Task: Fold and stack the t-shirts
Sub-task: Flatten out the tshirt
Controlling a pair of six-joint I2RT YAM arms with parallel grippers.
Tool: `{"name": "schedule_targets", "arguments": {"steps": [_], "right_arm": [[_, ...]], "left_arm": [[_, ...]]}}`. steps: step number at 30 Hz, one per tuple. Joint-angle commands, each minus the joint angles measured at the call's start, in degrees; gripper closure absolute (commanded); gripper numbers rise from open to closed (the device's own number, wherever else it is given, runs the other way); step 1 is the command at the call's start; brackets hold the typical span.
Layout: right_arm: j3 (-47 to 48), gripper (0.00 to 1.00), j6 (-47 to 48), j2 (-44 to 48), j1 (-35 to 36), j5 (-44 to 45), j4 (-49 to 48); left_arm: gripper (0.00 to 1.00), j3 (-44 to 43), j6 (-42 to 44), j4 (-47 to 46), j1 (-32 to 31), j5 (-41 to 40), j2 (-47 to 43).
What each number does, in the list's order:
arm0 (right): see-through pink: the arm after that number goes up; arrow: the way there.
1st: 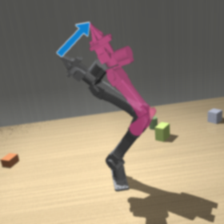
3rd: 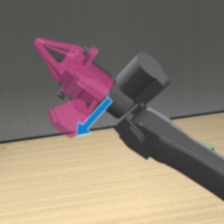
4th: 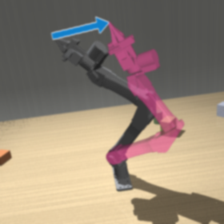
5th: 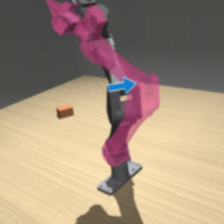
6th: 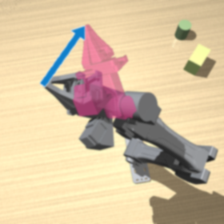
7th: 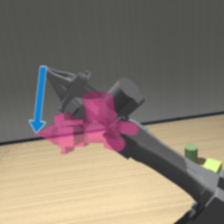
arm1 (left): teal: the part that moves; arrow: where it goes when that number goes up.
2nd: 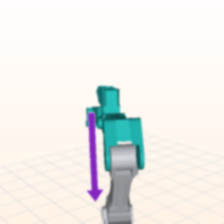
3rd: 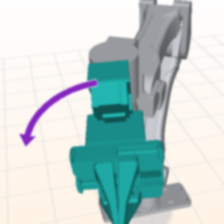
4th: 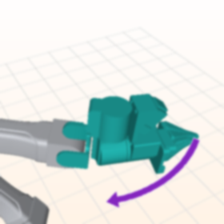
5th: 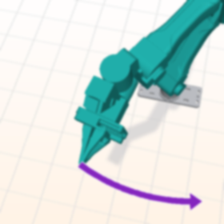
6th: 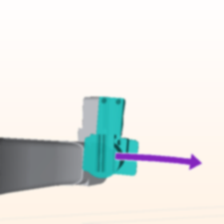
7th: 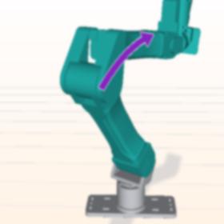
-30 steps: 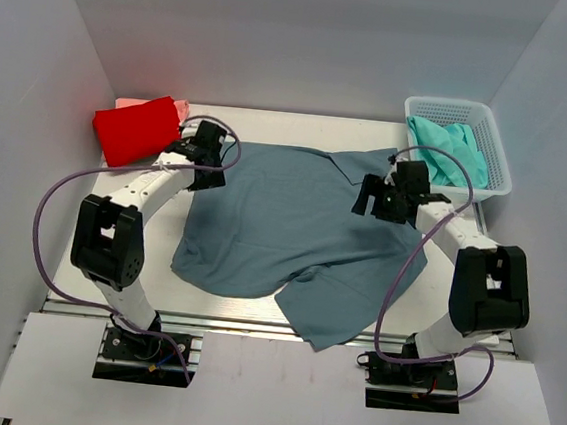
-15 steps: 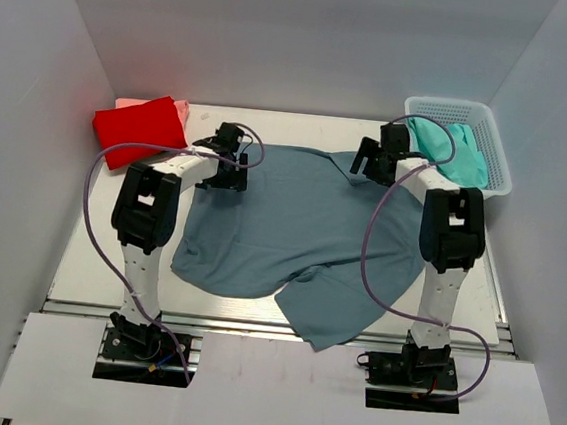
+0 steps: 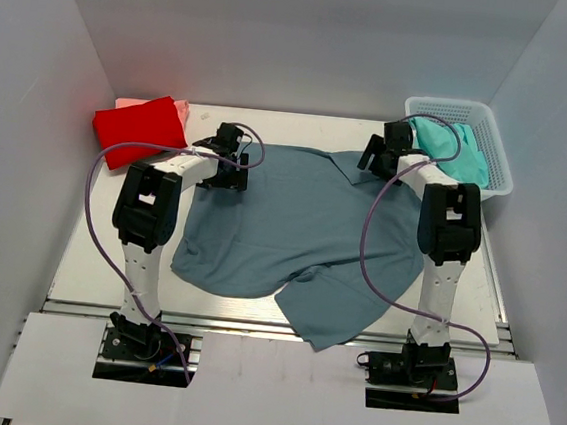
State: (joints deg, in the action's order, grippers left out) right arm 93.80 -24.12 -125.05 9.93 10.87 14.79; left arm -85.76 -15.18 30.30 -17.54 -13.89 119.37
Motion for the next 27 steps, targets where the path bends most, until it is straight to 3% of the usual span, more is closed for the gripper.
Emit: {"name": "schedule_targets", "arguments": {"steps": [1, 3, 6, 7, 8, 15, 18, 19, 20, 23, 26, 27], "right_arm": [[2.35, 0.13, 0.47, -2.03, -0.79, -1.98, -3.79], [1.57, 0.23, 1.61, -2.12, -0.62, -5.83, -8.45], [-0.02, 0.66, 2.41, -2.12, -0.70, -7.79, -16.52], [-0.11, 0.97, 2.24, -2.21, -0.62, -7.80, -19.15], [0.50, 1.00, 1.89, -2.21, -0.62, -7.54, -20.83], [8.23, 1.00, -2.32, -7.13, -0.44, -5.25, -21.65], [19.00, 1.00, -4.53, -11.69, -0.62, -4.02, -20.50], [20.71, 0.95, -4.79, -13.97, -0.53, -3.32, -20.06], [22.46, 1.00, -4.88, -16.16, -0.44, -2.36, -20.15], [32.46, 0.81, -3.75, -20.74, -0.70, -5.93, -21.64], [33.74, 0.53, -0.34, -22.08, -0.53, -9.72, -23.40], [33.03, 0.31, 0.56, -19.73, -0.27, -10.08, -23.49]], "left_arm": [[0.00, 1.12, 0.77, -0.69, 0.05, 0.53, 0.34], [0.00, 1.12, 0.77, -1.29, 0.05, 0.53, 0.34], [0.00, 1.12, 1.29, -1.30, 0.05, 0.53, 0.86], [0.00, 1.12, 1.29, -1.82, 0.05, 0.53, 0.86], [0.00, 0.59, 1.29, -1.83, 0.05, 0.53, 1.38], [0.00, -1.43, 1.81, -2.44, 0.05, 1.59, 2.44], [0.00, -3.62, 2.34, -1.92, 0.05, 1.06, 4.02], [0.00, -4.24, 2.35, -1.92, 0.57, 1.06, 4.03], [0.00, -5.64, 2.35, -1.05, 0.58, 1.06, 4.90], [0.00, -7.50, 2.35, 1.15, 0.58, 0.00, 5.61], [0.00, -8.02, 2.35, 1.16, 1.10, -1.31, 5.61], [0.00, -8.02, 2.35, 1.16, 1.10, -1.31, 5.00]]}}
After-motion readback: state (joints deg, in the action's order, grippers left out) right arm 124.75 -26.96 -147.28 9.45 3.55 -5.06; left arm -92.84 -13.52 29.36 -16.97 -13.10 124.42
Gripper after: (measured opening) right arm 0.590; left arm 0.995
